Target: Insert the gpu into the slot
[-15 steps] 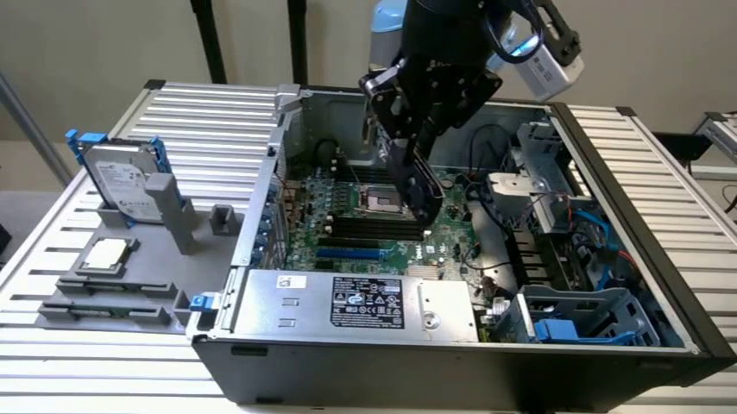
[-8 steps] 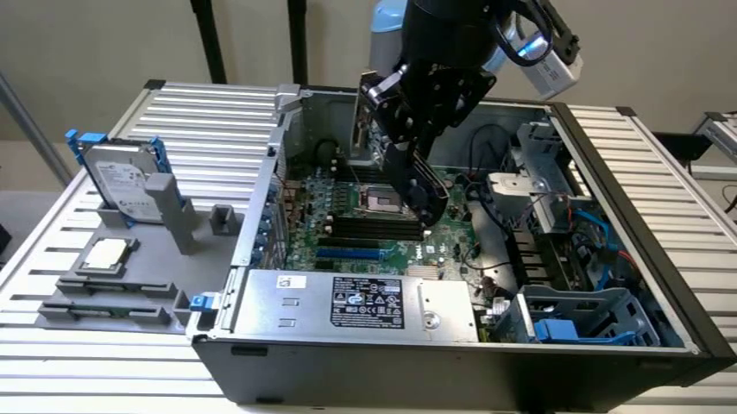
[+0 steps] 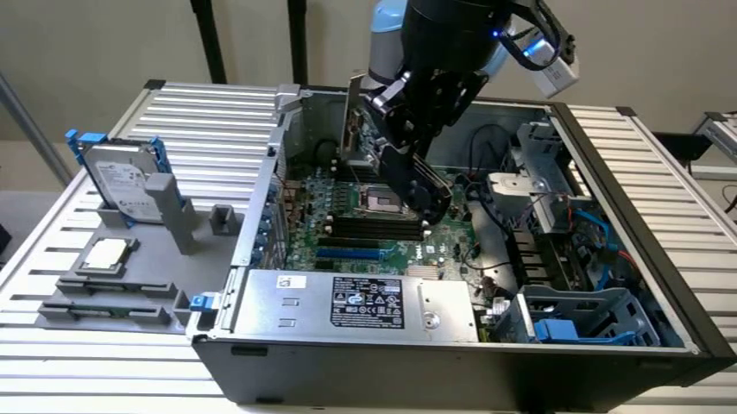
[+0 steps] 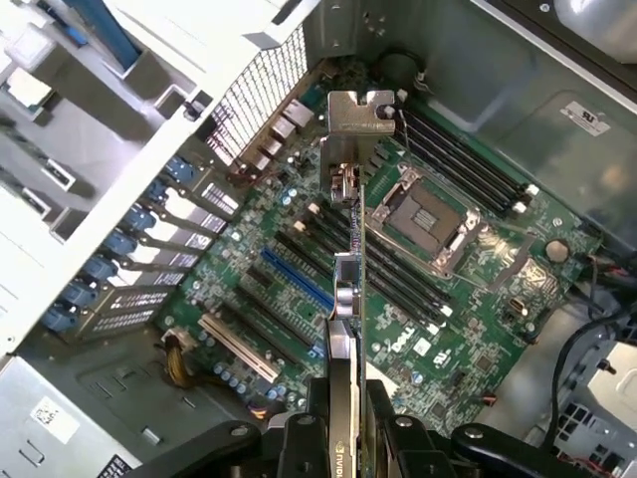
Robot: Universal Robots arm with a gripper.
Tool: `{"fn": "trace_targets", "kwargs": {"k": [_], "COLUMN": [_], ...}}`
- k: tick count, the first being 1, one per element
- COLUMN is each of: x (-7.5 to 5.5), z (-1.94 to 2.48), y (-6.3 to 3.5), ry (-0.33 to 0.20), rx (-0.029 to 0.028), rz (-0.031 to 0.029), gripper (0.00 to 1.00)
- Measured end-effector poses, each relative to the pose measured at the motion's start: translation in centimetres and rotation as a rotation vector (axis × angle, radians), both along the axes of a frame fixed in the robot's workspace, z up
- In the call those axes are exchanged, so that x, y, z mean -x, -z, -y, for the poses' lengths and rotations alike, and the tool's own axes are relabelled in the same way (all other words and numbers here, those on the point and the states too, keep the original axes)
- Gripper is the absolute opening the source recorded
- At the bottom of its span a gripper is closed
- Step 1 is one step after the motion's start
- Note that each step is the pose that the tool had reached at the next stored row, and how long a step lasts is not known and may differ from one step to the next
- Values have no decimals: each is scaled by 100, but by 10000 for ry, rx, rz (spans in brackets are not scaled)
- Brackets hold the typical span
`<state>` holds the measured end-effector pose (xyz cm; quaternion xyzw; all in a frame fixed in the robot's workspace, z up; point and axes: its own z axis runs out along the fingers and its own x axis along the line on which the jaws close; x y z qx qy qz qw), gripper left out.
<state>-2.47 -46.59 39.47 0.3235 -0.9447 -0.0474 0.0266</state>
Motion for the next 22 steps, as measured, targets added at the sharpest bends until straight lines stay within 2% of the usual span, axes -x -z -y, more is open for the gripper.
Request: {"fn": "trace_targets", "kwargs": {"k": [10, 16, 22], "x": [0, 0, 0], "z": [0, 0, 0], "y": [43, 63, 79], "ry": [-1761, -2852, -3944], "rx": [-227, -265, -274], "rz": [22, 68, 120], "gripper": [26, 26, 26]}}
